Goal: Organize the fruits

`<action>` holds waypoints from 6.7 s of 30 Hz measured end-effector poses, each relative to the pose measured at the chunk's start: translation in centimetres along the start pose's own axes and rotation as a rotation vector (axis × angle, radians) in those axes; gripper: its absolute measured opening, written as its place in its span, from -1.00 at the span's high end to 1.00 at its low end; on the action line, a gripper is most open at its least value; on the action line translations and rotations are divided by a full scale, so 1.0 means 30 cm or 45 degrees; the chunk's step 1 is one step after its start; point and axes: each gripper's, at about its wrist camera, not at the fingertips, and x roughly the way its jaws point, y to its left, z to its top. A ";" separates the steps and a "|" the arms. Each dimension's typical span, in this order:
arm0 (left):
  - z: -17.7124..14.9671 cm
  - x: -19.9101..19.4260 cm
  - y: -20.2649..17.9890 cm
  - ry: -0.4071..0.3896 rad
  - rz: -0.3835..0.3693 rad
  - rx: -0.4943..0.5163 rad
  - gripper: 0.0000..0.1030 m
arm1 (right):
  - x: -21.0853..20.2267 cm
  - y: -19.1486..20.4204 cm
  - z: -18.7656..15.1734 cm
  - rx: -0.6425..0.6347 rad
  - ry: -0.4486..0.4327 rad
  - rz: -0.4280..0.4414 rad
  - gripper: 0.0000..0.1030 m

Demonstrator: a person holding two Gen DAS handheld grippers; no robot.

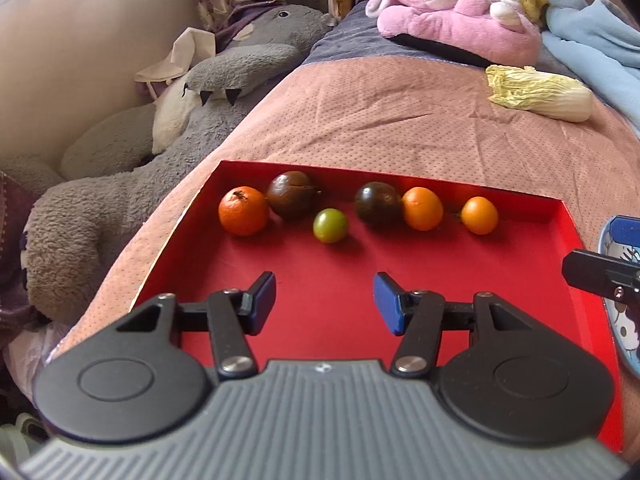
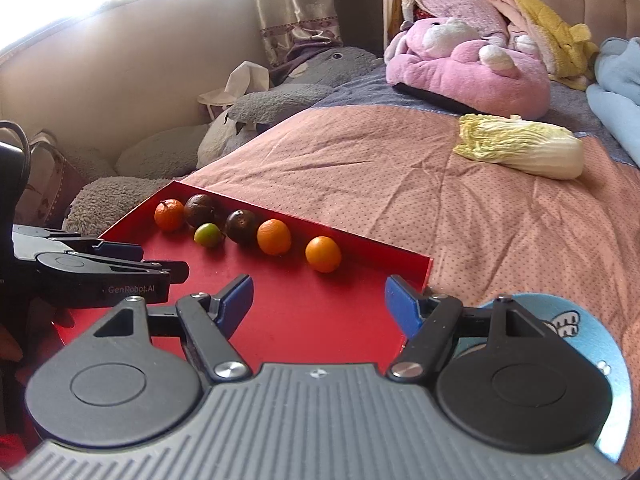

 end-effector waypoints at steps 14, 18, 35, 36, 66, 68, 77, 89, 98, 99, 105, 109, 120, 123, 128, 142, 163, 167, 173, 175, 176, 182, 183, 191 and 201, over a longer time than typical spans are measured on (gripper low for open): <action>0.049 0.139 0.043 0.144 -0.004 -0.042 -0.08 | 0.296 0.016 0.043 0.003 0.148 -0.037 -0.16; 0.066 0.158 0.044 0.138 -0.020 -0.058 -0.05 | 0.333 0.005 0.050 0.018 0.153 -0.042 -0.11; 0.091 0.183 0.023 0.109 -0.039 -0.074 0.86 | 0.390 -0.013 0.066 0.026 0.166 -0.041 0.27; 0.091 0.183 0.022 0.109 -0.038 -0.072 0.87 | 0.382 -0.015 0.063 0.032 0.162 -0.038 0.27; 0.037 0.030 -0.028 0.034 -0.165 -0.026 0.89 | 0.031 0.053 -0.054 0.006 0.079 0.065 0.27; 0.033 0.024 -0.032 0.032 -0.160 -0.015 0.89 | 0.021 0.053 -0.059 0.004 0.075 0.069 0.27; 0.030 0.001 -0.054 0.011 -0.163 -0.018 0.89 | -0.034 0.024 -0.086 0.023 0.058 0.059 0.27; 0.031 -0.069 0.019 -0.048 -0.335 -0.168 0.89 | -0.021 -0.004 -0.135 0.065 0.073 0.075 0.27; 0.048 0.049 0.074 0.094 -0.178 -0.252 0.83 | -0.013 -0.010 -0.128 0.080 0.065 0.097 0.27; 0.051 0.063 0.073 0.110 -0.174 -0.249 0.83 | -0.015 -0.014 -0.128 0.086 0.063 0.098 0.27; 0.072 0.107 0.029 0.090 -0.083 -0.146 -0.08 | -0.015 -0.024 -0.129 0.098 0.063 0.108 0.27; 0.082 0.128 0.002 0.060 -0.037 -0.089 -0.05 | -0.007 -0.022 -0.130 0.097 0.070 0.117 0.27; 0.100 0.197 -0.026 0.070 0.029 -0.042 0.46 | -0.001 -0.031 -0.123 0.102 0.069 0.126 0.27; 0.100 0.200 -0.041 0.063 0.030 -0.020 0.48 | -0.010 -0.033 -0.126 0.104 0.067 0.121 0.27; 0.092 0.186 -0.044 0.076 0.045 -0.014 0.49 | -0.031 -0.037 -0.136 0.108 0.062 0.118 0.27; 0.086 0.059 -0.101 0.014 -0.021 -0.025 0.49 | -0.126 -0.046 -0.131 0.103 -0.001 0.108 0.27; 0.080 -0.043 -0.394 -0.081 -0.260 0.183 0.49 | -0.304 -0.237 -0.180 0.174 -0.059 -0.075 0.27; 0.070 -0.057 -0.443 -0.092 -0.300 0.227 0.49 | -0.327 -0.285 -0.198 0.195 -0.059 -0.119 0.27; 0.037 -0.074 -0.511 -0.093 -0.376 0.309 0.49 | -0.341 -0.344 -0.227 0.231 -0.053 -0.174 0.27; 0.023 -0.082 -0.530 -0.099 -0.400 0.339 0.49 | -0.343 -0.358 -0.238 0.237 -0.049 -0.187 0.27; 0.016 -0.086 -0.542 -0.100 -0.413 0.354 0.49 | -0.342 -0.364 -0.243 0.240 -0.046 -0.193 0.27; -0.021 -0.100 -0.590 -0.101 -0.486 0.436 0.49 | -0.338 -0.399 -0.274 0.262 -0.021 -0.232 0.27; -0.027 -0.102 -0.596 -0.103 -0.495 0.450 0.49 | -0.338 -0.405 -0.280 0.265 -0.017 -0.240 0.27; -0.058 -0.113 -0.640 -0.109 -0.556 0.522 0.49 | -0.333 -0.461 -0.312 0.312 0.001 -0.282 0.27; -0.062 -0.107 -0.642 -0.100 -0.561 0.525 0.49 | -0.288 -0.475 -0.305 0.326 0.014 -0.278 0.27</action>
